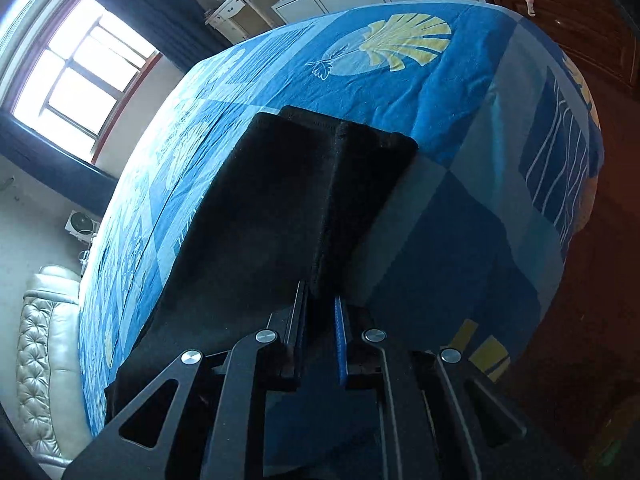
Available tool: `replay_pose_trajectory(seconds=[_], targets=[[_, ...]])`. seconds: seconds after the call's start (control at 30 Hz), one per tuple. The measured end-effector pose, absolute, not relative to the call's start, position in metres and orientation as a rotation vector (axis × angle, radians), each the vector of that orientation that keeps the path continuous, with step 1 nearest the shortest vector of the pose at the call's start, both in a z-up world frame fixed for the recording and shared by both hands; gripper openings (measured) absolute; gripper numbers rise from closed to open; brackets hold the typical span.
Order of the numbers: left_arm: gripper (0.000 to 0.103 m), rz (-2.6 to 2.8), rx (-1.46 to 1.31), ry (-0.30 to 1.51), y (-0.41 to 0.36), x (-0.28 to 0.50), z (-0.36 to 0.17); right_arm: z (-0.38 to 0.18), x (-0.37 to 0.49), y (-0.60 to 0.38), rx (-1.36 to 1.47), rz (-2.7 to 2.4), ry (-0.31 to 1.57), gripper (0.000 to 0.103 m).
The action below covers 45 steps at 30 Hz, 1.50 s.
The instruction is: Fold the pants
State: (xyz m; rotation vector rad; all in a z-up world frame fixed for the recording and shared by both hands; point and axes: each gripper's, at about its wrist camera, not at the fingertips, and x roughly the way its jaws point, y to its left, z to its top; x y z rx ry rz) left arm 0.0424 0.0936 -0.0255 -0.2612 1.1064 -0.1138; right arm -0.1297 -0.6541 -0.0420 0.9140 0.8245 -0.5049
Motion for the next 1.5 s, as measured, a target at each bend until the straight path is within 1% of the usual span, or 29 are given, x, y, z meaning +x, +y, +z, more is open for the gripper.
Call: replay_pose_trajectory(seconds=[0.07, 0.17, 0.27, 0.43, 0.57, 0.67, 0.73, 0.77, 0.8, 0.83, 0.9, 1.07, 1.13, 1.27, 1.33, 1.43, 1.47, 1.5], targets=[[0.090, -0.113, -0.258, 1.106, 0.093, 0.042, -0.025, -0.025, -0.131, -0.657, 0.827, -0.547, 0.847, 0.032], [0.090, -0.108, -0.256, 1.106, 0.093, 0.042, -0.026, 0.007, -0.126, -0.668, 0.695, -0.592, 0.806, 0.032], [0.092, -0.104, -0.265, 1.104, 0.093, 0.042, -0.026, 0.019, -0.106, -0.697, 0.694, -0.488, 0.771, 0.032], [0.093, -0.090, -0.276, 1.095, 0.093, 0.042, -0.028, 0.009, -0.050, -0.733, 0.687, -0.355, 0.825, 0.033], [0.093, -0.068, -0.258, 1.088, 0.090, 0.041, -0.030, -0.008, -0.011, -0.741, 0.644, -0.335, 0.919, 0.033], [0.094, -0.051, -0.237, 1.093, 0.086, 0.042, -0.031, -0.019, 0.006, -0.739, 0.634, -0.290, 0.961, 0.038], [0.096, -0.045, -0.227, 1.098, 0.084, 0.043, -0.031, -0.026, 0.012, -0.734, 0.620, -0.268, 1.001, 0.038], [0.096, -0.043, -0.222, 1.101, 0.083, 0.044, -0.031, -0.028, 0.014, -0.731, 0.599, -0.271, 1.016, 0.035], [0.097, -0.040, -0.218, 1.102, 0.082, 0.045, -0.032, -0.030, 0.016, -0.728, 0.582, -0.261, 1.032, 0.018], [0.097, -0.037, -0.213, 1.104, 0.082, 0.046, -0.033, -0.028, 0.015, -0.723, 0.553, -0.266, 1.030, 0.017], [0.097, -0.032, -0.206, 1.106, 0.081, 0.047, -0.034, -0.016, 0.006, -0.719, 0.537, -0.274, 0.976, 0.011], [0.098, -0.033, -0.194, 1.105, 0.080, 0.048, -0.034, 0.034, -0.037, -0.732, 0.610, -0.331, 0.678, 0.010], [0.098, -0.036, -0.191, 1.104, 0.081, 0.047, -0.035, 0.028, -0.036, -0.741, 0.636, -0.359, 0.686, 0.010], [0.098, -0.033, -0.179, 1.101, 0.079, 0.048, -0.035, -0.016, -0.013, -0.744, 0.614, -0.449, 0.821, 0.009], [0.098, -0.030, -0.184, 1.100, 0.078, 0.048, -0.035, -0.033, -0.008, -0.747, 0.626, -0.488, 0.839, 0.012], [0.098, -0.033, -0.188, 1.101, 0.079, 0.048, -0.034, -0.030, -0.017, -0.755, 0.732, -0.488, 0.793, 0.023], [0.098, -0.035, -0.192, 1.100, 0.080, 0.048, -0.034, -0.024, -0.024, -0.756, 0.769, -0.478, 0.768, 0.029], [0.098, -0.039, -0.194, 1.099, 0.080, 0.047, -0.034, -0.016, -0.034, -0.757, 0.790, -0.472, 0.739, 0.030]])
